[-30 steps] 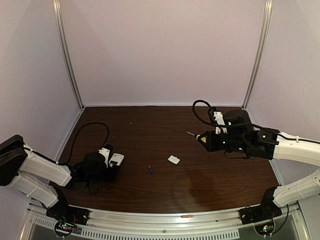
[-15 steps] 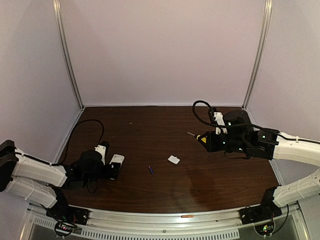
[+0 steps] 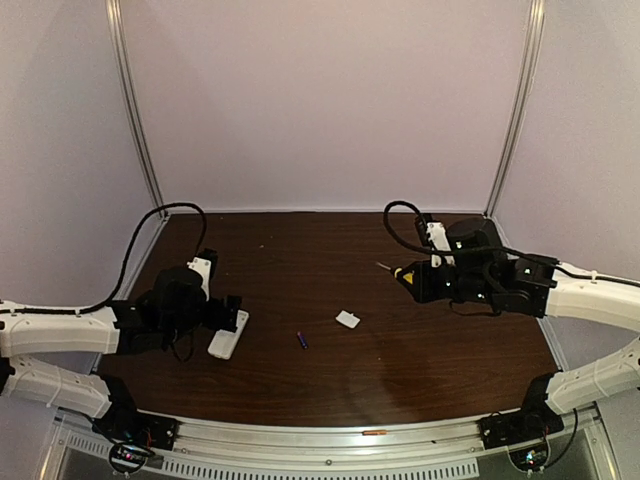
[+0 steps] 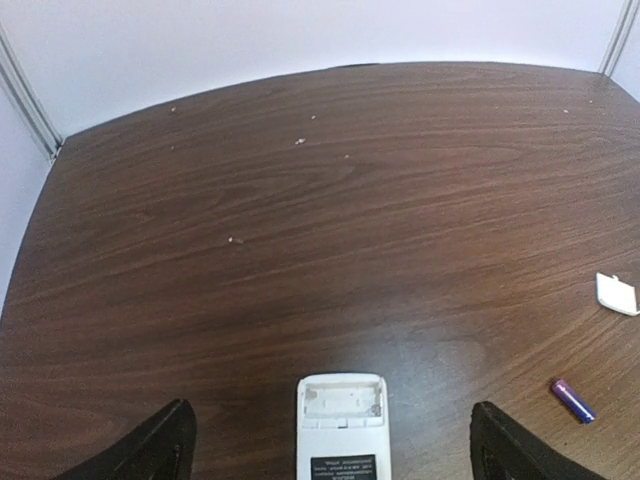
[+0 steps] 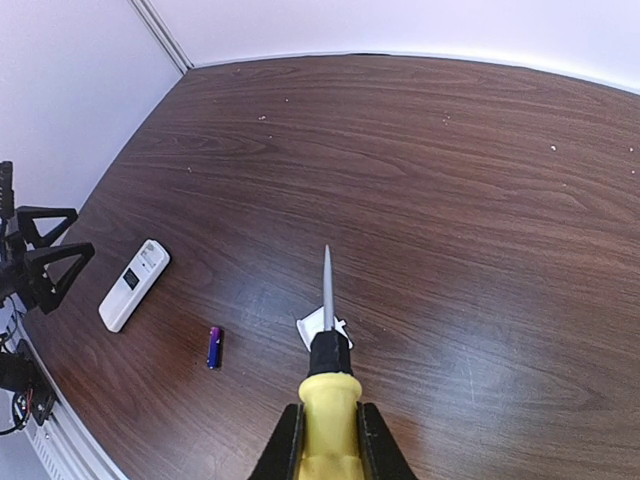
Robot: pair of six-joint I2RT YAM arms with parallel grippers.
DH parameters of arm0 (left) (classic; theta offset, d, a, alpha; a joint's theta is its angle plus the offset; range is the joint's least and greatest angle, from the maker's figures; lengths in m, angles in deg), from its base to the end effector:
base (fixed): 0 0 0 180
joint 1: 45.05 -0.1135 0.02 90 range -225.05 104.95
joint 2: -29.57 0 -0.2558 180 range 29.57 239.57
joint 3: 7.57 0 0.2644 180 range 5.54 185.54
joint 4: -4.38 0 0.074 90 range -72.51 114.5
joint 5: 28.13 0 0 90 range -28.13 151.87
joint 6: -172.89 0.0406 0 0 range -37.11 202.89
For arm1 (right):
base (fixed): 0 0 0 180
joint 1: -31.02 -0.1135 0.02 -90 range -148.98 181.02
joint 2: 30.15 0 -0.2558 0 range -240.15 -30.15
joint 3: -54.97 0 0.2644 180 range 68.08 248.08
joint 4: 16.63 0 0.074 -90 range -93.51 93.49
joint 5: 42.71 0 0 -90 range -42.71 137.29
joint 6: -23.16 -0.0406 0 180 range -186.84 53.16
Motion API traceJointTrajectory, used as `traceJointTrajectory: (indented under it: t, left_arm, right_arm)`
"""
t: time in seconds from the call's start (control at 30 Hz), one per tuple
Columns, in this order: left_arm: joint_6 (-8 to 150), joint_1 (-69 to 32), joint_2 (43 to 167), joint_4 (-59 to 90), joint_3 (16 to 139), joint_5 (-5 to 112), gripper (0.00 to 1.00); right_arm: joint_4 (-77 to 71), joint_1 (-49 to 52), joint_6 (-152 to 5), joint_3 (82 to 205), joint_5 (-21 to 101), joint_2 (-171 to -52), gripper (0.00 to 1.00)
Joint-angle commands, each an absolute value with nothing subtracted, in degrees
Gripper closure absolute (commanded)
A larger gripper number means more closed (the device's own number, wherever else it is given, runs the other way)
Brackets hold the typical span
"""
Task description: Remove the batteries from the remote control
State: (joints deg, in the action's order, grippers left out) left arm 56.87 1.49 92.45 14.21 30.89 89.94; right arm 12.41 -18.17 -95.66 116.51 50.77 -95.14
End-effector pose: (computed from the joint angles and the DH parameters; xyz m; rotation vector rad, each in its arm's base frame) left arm 0.1755 -0.1574 0.1701 0.0999 2.0965 -0.2319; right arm 0.1799 0.2045 0.2679 -0.3572 2.1982 0.7165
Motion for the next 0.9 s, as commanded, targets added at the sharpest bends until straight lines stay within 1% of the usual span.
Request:
traceJointTrajectory:
  t: [0.0,0.13,0.3,0.53,0.73,0.87]
  left_arm:
    - [63.7,1.27,91.51,19.73,35.39,85.02,0.03]
    - [68.97,2.68,91.42,17.96,36.05,79.15,0.03]
    - [75.71,8.33,93.81,16.35,38.69,74.7,0.06]
    - [86.24,17.79,97.81,16.84,44.02,74.65,0.12]
    - [90.69,19.53,101.98,19.72,48.77,68.76,0.19]
    - [93.76,19.5,104.4,18.07,50.42,63.94,0.24]
  right_arm:
    - [14.02,-17.77,-92.48,119.21,49.42,-96.33,1.0]
    - [16.08,-17.78,-89.96,120.84,43.48,-98.61,1.0]
    - [16.72,-17.76,-89.1,121.79,35.3,-102.12,1.0]
    - [15.9,-17.93,-89.51,121.49,26.94,-106.45,1.0]
    - [15.48,-18.61,-89.78,122.02,19.93,-108.36,1.0]
    - [14.7,-19.76,-89.37,122.38,15.23,-109.53,1.0]
